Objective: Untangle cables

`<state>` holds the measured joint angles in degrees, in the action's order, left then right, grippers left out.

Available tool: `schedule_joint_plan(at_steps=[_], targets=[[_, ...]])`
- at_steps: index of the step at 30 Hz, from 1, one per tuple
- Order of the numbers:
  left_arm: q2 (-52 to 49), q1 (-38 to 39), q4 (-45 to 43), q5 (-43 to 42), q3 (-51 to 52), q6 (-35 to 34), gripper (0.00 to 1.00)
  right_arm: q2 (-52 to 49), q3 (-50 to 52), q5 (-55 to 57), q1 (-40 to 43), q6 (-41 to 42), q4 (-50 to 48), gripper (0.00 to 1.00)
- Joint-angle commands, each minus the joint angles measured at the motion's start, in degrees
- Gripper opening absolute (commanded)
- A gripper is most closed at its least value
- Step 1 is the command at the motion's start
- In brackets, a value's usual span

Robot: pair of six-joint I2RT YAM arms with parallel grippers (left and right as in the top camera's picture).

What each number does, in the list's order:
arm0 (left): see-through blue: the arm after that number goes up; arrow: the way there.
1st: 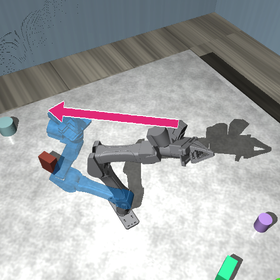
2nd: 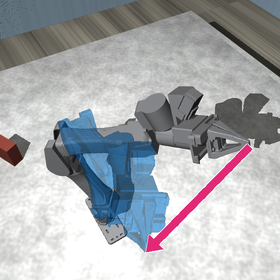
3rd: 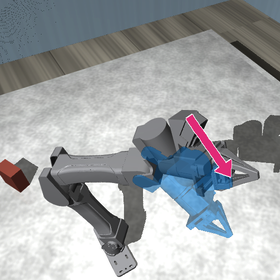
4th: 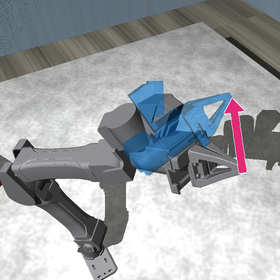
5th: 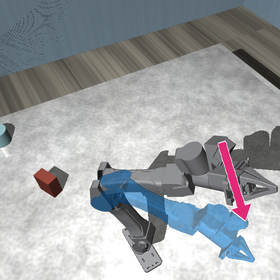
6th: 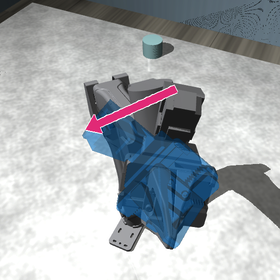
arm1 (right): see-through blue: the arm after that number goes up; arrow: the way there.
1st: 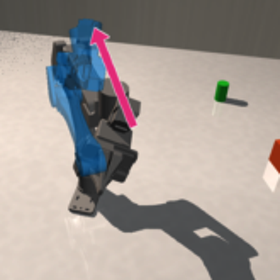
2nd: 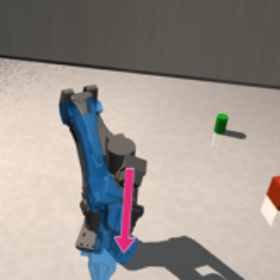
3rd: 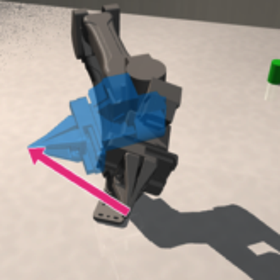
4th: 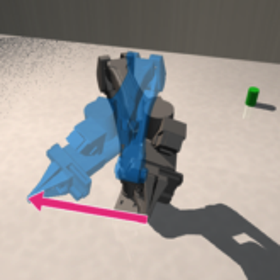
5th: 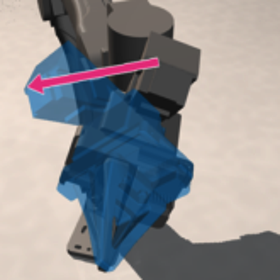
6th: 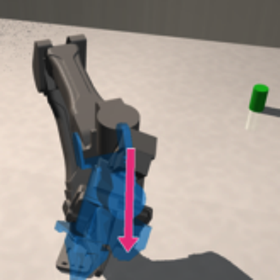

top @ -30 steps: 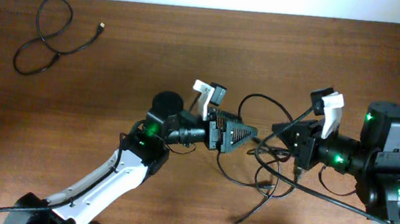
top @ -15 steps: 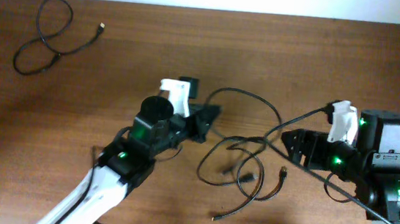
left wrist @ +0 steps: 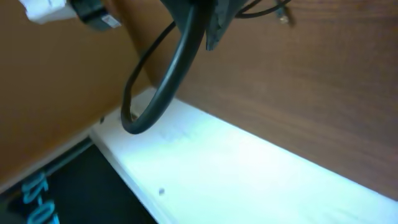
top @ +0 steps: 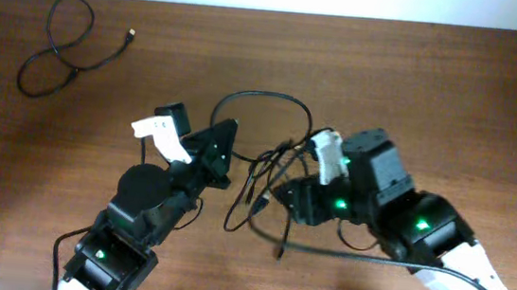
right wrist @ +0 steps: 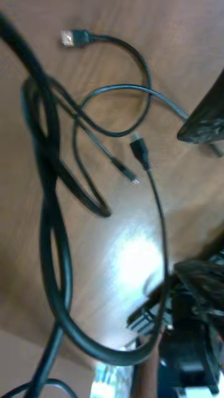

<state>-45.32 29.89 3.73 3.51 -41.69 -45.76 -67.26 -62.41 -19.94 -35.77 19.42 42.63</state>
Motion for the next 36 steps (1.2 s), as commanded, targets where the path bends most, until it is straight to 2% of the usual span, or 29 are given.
schedule_joint_plan(at_steps=[1, 4, 6, 7, 8, 9, 11, 13, 14, 16, 19, 20, 21, 23, 24, 25, 28, 29, 30, 31, 34, 35, 36], targets=[[1.6, 0.1, -0.2, 6.0, -1.3, -7.7, 0.0, -2.4, 1.1, 10.1, -4.8, 1.2, -6.8, 0.6], [1.6, 0.1, -0.4, 6.8, -1.3, -14.3, 0.0, -8.6, 1.3, 11.9, -8.9, 2.6, -19.7, 0.61], [1.8, 0.1, -0.5, 6.3, -1.3, -15.3, 0.0, -14.1, 1.3, 15.2, -8.7, 4.9, -26.3, 0.6], [2.1, 0.1, -0.4, 6.2, -1.3, -15.0, 0.0, -15.2, 1.3, 16.2, -8.7, 4.9, -30.5, 0.53], [3.1, 0.0, 0.0, 7.1, -1.3, -12.1, 0.0, -14.8, 1.2, 16.7, -8.5, 4.9, -31.5, 0.18], [4.1, 0.0, 0.1, 8.6, -1.3, -7.8, 0.0, -13.4, 1.2, 19.5, -7.4, 4.9, -29.9, 0.04], [7.2, -0.2, 4.4, 17.0, -1.3, 1.3, 0.0, -5.7, 0.0, 20.2, -1.7, 4.9, -20.5, 0.04], [8.7, -0.8, 11.8, 28.9, -1.3, 3.4, 0.0, 8.4, -1.5, 20.8, 7.2, 2.9, -9.9, 0.04], [8.7, -0.9, 15.7, 33.6, -1.3, 3.5, 0.0, 19.7, -1.5, 24.8, 17.6, -0.9, -5.1, 0.04], [8.7, -0.9, 17.0, 37.5, -1.3, 6.4, 0.0, 28.7, -1.5, 27.6, 28.5, -4.2, -1.8, 0.04], [8.7, -0.9, 17.4, 48.9, -1.3, 14.5, 0.0, 31.2, -1.2, 32.7, 40.7, -4.4, 2.5, 0.04], [8.7, -0.9, 19.0, 54.0, -1.3, 14.6, 0.0, 29.0, -1.2, 32.6, 43.4, -4.4, 3.4, 0.04], [8.7, -0.9, 19.9, 55.4, -1.3, 14.6, 0.0, 26.7, -1.2, 32.6, 44.6, -4.4, 3.7, 0.04], [8.7, -0.9, 20.7, 55.5, -1.3, 14.1, 0.0, 19.0, -1.2, 29.5, 45.1, -4.4, 3.8, 0.04], [8.7, -0.9, 20.6, 52.9, -1.3, 13.9, 0.0, 15.6, -1.2, 23.5, 45.1, -4.4, 3.3, 0.04], [8.7, -0.9, 20.6, 43.3, -1.3, 13.9, 0.0, 11.0, -1.2, 11.2, 45.1, -4.5, 0.7, 0.04], [8.7, -0.9, 19.2, 22.1, -1.3, 14.4, 0.0, 3.6, -1.2, -7.6, 45.1, -7.5, -2.3, 0.04], [8.7, -0.9, 17.9, 16.8, -1.3, 16.3, 0.0, 2.9, -1.2, -9.1, 45.1, -7.5, -2.2, 0.05], [8.7, -0.9, 16.4, 13.8, -1.3, 17.2, 0.0, 3.3, -1.2, -13.0, 45.1, -7.5, -2.0, 0.2], [8.7, -0.9, 14.8, 12.7, -1.3, 17.2, 0.0, 3.9, -1.2, -18.6, 45.1, -8.3, -1.8, 0.55], [8.7, -0.9, 6.8, 2.7, -1.3, 17.2, 0.0, 4.7, -1.2, -32.2, 42.8, -12.7, 0.4, 0.68], [8.7, -0.9, 5.0, 0.3, -1.3, 17.2, 0.0, 4.7, -1.2, -31.7, 39.6, -17.2, 0.4, 0.79], [8.7, -0.9, 4.5, -0.3, -1.3, 17.2, 0.0, 4.7, -1.2, -29.6, 36.7, -18.0, -0.3, 0.82]])
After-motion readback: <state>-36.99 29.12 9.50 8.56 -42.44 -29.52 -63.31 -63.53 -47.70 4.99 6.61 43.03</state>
